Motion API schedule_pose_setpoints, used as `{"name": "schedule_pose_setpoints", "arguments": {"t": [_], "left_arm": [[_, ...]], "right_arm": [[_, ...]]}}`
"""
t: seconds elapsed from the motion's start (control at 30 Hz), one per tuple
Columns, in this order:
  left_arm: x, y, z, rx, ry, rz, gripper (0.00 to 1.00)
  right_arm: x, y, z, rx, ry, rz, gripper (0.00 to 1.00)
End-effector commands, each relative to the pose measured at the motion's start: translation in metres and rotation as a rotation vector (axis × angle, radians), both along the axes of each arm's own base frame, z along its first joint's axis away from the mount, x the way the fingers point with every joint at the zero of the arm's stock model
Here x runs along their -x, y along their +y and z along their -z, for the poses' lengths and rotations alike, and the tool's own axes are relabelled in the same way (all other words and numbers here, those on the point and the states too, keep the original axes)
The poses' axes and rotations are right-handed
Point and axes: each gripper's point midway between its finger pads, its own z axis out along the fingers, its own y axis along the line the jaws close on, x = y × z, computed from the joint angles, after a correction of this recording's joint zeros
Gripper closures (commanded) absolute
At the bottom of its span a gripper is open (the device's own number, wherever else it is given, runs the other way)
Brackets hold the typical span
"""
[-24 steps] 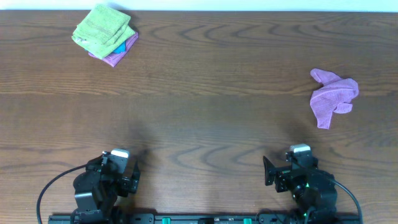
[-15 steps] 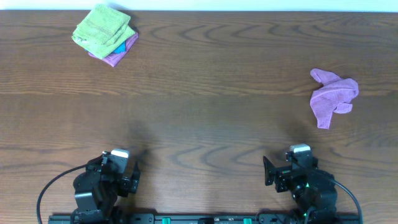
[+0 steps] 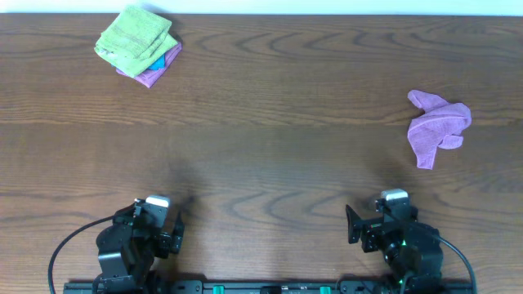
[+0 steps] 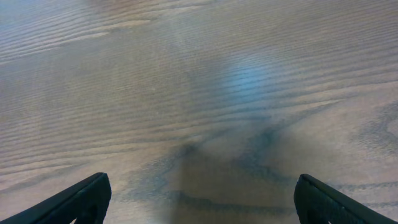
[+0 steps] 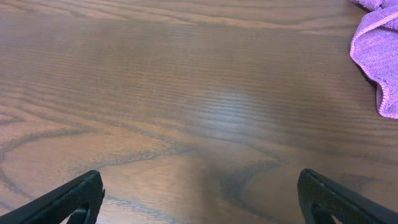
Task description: Fold the cloth
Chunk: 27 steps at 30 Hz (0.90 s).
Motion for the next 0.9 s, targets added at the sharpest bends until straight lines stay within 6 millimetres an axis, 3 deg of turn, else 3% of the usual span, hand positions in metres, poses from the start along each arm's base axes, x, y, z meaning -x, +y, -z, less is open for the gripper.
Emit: {"name": "schedule_pose_setpoints", "arguments": {"t": [0.0,0.87], "left_arm": [[0.0063,0.0000,0.0199,-0.003,0.060,0.001,0.05],[0.0063,0.0000,0.0199,-0.003,0.060,0.001,0.05]], "right_arm": [[-0.0007,-0.0024,0.0036,0.011,-0.002,0.006,0.01],[-0.0019,-0.0068,0.0026,0.030,-0.005,0.025,0.01]]}}
